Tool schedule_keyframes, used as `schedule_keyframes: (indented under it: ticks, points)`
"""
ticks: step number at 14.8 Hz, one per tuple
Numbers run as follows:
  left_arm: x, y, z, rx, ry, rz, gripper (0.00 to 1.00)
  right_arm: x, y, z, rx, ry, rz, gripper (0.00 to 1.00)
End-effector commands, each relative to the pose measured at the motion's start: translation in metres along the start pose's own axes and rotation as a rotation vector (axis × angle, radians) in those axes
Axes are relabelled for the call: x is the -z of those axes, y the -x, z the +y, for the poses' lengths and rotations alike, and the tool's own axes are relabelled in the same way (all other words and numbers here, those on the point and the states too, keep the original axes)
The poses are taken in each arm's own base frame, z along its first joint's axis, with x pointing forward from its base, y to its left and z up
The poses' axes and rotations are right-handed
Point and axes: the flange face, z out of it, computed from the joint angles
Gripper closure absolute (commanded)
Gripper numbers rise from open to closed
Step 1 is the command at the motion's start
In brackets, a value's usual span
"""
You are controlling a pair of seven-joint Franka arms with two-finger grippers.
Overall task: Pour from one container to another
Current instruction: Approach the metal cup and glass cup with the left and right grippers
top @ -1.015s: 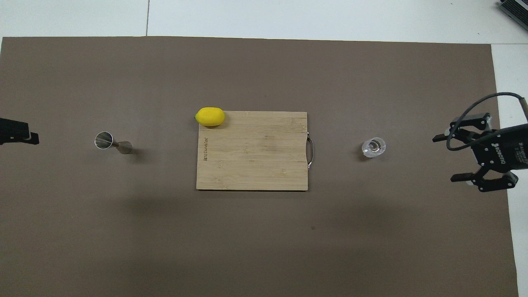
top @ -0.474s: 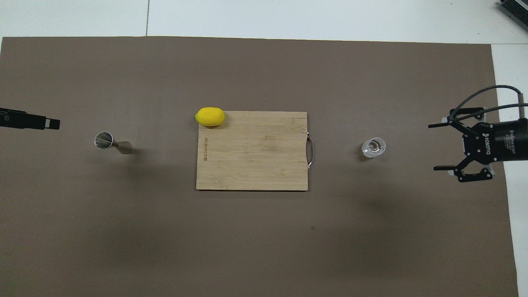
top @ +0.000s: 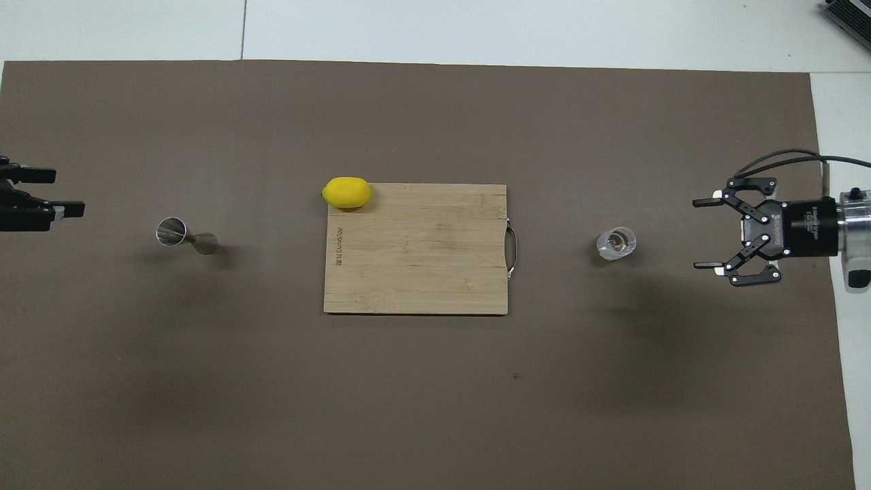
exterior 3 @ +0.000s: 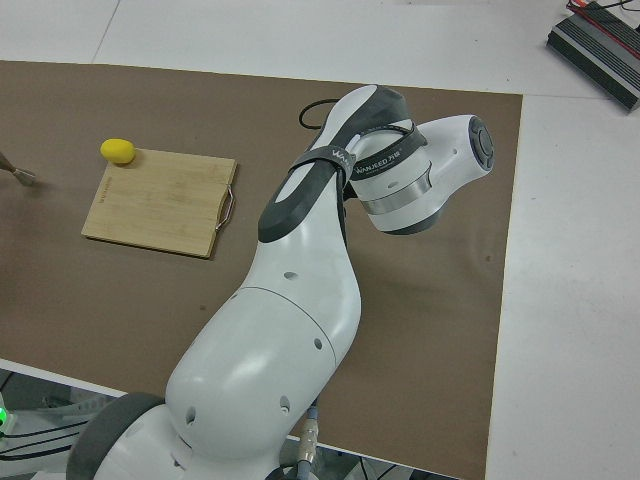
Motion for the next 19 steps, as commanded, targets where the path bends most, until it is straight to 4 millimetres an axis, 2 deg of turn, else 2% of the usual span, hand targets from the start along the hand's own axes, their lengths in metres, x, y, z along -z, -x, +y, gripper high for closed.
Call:
schedule_keyframes:
  ticks: [1, 3, 5, 6, 8, 10, 12, 14, 16, 19]
  points:
    - [-0.012, 0.027, -0.032, -0.119, 0.023, 0.113, 0.00, -0.005, -0.016, 0.000, -0.082, 0.006, -0.064, 0.00]
    - [-0.028, 0.039, -0.042, -0.181, 0.048, 0.129, 0.00, -0.018, -0.030, 0.001, -0.113, 0.048, -0.102, 0.00]
    - [-0.042, 0.054, -0.051, -0.174, 0.102, 0.163, 0.00, -0.029, -0.055, 0.000, -0.162, 0.076, -0.167, 0.00]
    - [-0.050, 0.056, -0.048, -0.196, 0.150, 0.189, 0.00, -0.035, -0.064, 0.000, -0.173, 0.097, -0.184, 0.00]
    - [-0.067, 0.072, -0.059, -0.293, 0.186, 0.269, 0.00, -0.038, -0.087, 0.001, -0.185, 0.101, -0.201, 0.00]
    - [-0.075, 0.074, -0.061, -0.415, 0.185, 0.323, 0.00, -0.048, -0.100, -0.005, -0.188, 0.101, -0.206, 0.00]
    - [-0.080, 0.085, -0.060, -0.427, 0.228, 0.349, 0.00, -0.059, -0.113, -0.008, -0.171, 0.075, -0.262, 0.00]
    - [-0.080, 0.090, -0.057, -0.533, 0.225, 0.435, 0.00, -0.061, -0.119, -0.012, -0.181, 0.060, -0.265, 0.00]
    - [-0.090, 0.097, -0.048, -0.585, 0.242, 0.525, 0.00, -0.067, -0.116, -0.020, -0.179, 0.034, -0.267, 0.00]
    - [-0.127, 0.114, -0.051, -0.634, 0.303, 0.626, 0.00, -0.080, -0.126, -0.024, -0.107, 0.018, -0.251, 0.00]
